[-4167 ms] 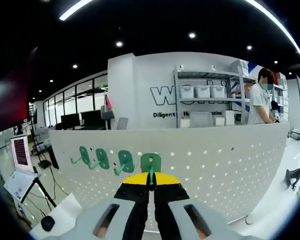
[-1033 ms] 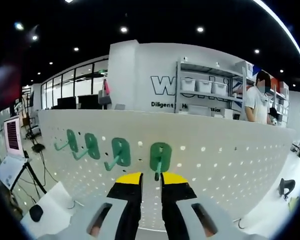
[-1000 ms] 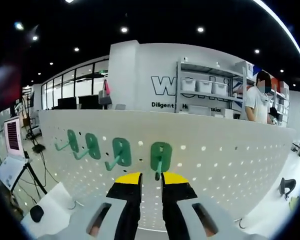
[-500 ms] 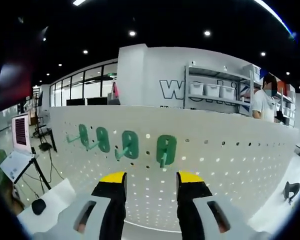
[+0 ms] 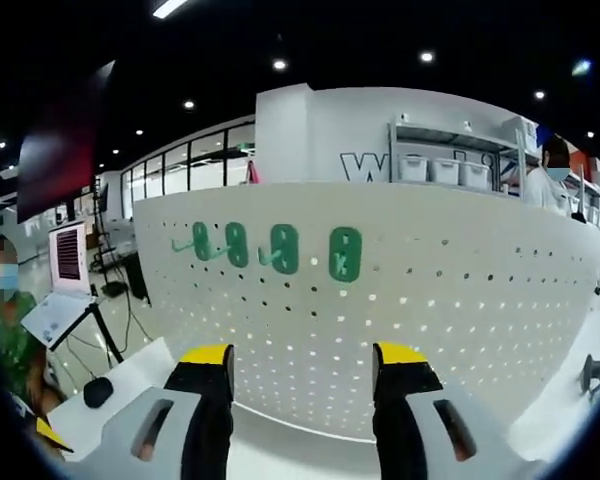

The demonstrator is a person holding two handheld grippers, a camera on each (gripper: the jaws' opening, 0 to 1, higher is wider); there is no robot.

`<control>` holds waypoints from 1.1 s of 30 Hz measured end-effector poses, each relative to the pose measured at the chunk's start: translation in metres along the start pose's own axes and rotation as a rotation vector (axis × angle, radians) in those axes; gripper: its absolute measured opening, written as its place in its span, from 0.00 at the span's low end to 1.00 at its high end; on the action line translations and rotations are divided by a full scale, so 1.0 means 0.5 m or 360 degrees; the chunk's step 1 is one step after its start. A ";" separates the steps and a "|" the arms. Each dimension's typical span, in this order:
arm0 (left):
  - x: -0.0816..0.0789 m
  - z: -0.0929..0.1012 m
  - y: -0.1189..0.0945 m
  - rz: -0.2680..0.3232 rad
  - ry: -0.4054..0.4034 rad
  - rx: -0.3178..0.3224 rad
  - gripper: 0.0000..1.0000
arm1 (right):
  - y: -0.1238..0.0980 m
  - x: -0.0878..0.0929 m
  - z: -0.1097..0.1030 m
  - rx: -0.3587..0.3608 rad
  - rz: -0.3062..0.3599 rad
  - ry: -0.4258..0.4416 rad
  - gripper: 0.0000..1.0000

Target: Insert the hook assembly into the mounting plate slot until the hook locks in place.

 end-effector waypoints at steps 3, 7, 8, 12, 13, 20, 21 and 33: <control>0.000 0.003 0.002 -0.0005 0.0005 -0.0007 0.70 | -0.018 0.010 0.000 -0.0005 0.0008 0.0014 0.58; -0.001 0.007 0.004 -0.0004 -0.0003 -0.0016 0.70 | -0.041 0.034 -0.012 -0.0024 0.0003 -0.0005 0.59; -0.003 0.008 0.006 0.0003 -0.0011 -0.0021 0.70 | -0.045 0.039 -0.014 -0.0035 -0.0003 0.0003 0.59; -0.001 0.013 0.014 -0.0011 0.0024 -0.0050 0.70 | -0.063 0.051 -0.025 -0.0063 0.0002 -0.0003 0.59; 0.001 0.013 0.015 -0.0017 0.0040 -0.0058 0.71 | -0.067 0.053 -0.028 -0.0079 0.0010 0.0001 0.60; -0.005 0.007 0.005 -0.0021 0.0047 -0.0101 0.72 | -0.095 0.056 -0.033 -0.0126 0.0048 -0.0005 0.61; -0.009 0.006 0.002 -0.0023 0.0054 -0.0112 0.72 | -0.102 0.053 -0.037 -0.0139 0.0063 0.0008 0.61; -0.028 -0.011 -0.030 0.0048 -0.0004 -0.0187 0.73 | -0.160 0.044 -0.031 -0.0196 0.0158 -0.0004 0.69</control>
Point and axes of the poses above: the point that each gripper's makers call its tool centre point, and the gripper's own axes: y roughly forward along the fingers, z roughly to its right, x roughly out of its underside, the point moved 1 cm from there along -y, roughly backward along the fingers, and after that the axes turned 10 degrees about -y, right-handed, at the moved point
